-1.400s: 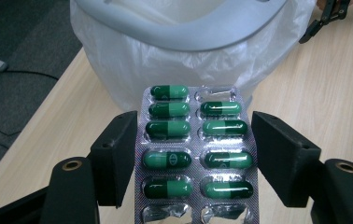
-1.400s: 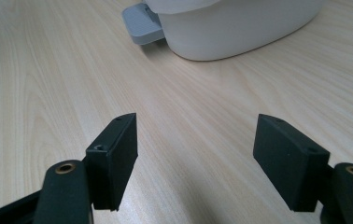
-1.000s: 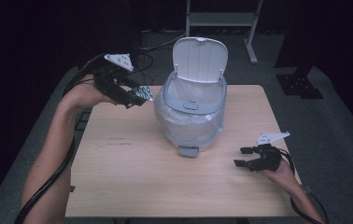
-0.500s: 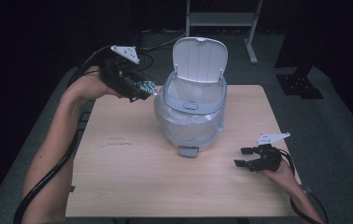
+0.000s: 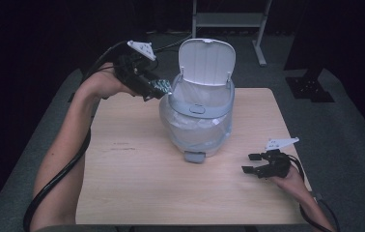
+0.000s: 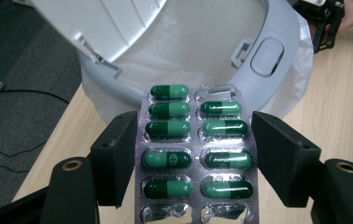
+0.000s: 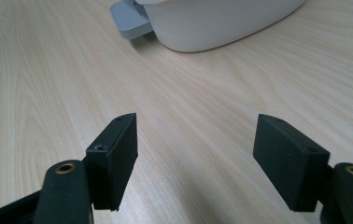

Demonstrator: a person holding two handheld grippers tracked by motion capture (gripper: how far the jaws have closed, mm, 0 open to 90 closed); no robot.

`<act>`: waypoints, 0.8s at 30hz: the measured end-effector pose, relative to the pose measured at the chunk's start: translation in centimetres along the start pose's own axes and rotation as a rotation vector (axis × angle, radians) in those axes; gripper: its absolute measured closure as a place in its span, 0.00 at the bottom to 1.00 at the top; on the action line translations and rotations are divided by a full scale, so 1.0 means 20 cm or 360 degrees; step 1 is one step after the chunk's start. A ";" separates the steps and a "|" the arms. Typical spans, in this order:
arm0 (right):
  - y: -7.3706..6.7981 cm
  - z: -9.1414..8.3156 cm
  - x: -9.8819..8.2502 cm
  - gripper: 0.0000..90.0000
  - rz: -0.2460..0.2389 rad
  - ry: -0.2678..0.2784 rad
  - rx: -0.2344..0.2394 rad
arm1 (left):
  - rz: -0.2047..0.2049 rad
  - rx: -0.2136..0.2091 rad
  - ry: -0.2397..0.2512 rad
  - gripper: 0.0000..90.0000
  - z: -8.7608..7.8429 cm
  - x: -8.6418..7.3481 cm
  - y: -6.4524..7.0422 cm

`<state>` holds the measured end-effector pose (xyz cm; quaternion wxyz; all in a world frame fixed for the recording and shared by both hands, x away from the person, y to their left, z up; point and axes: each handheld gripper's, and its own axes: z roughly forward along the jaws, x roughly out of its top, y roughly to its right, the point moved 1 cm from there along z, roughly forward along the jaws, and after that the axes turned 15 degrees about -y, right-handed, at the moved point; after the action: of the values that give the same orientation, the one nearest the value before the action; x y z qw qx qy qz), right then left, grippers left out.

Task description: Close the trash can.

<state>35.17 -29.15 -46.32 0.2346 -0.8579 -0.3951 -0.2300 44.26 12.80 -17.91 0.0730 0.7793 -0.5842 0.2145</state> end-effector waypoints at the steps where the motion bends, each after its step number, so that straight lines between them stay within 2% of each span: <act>1: 0.00 0.00 0.00 0.33 -0.0004 0.0002 -0.0002 | 0.0010 -0.0003 0.0006 0.37 0.00 0.02 0.00; 15: -0.02 -0.01 0.01 0.33 -0.0023 0.0015 0.0002 | 0.0098 -0.0034 -0.0007 0.37 0.10 0.28 -0.02; 17: -0.02 -0.02 0.00 0.33 -0.0018 0.0024 -0.0001 | 0.0094 -0.0050 0.0008 0.37 0.13 0.31 -0.03; 22: -0.03 -0.04 0.00 0.35 -0.0009 0.0042 -0.0001 | 0.0090 -0.0026 0.0017 0.37 0.20 0.39 -0.07; 24: -0.02 -0.04 -0.01 0.35 -0.0009 0.0033 0.0000 | 0.0094 -0.0032 0.0025 0.28 0.22 0.41 -0.06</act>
<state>34.58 -29.47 -45.66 0.2379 -0.8543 -0.3952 -0.2397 48.41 4.38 -18.18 0.0791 0.7592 -0.6086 0.2168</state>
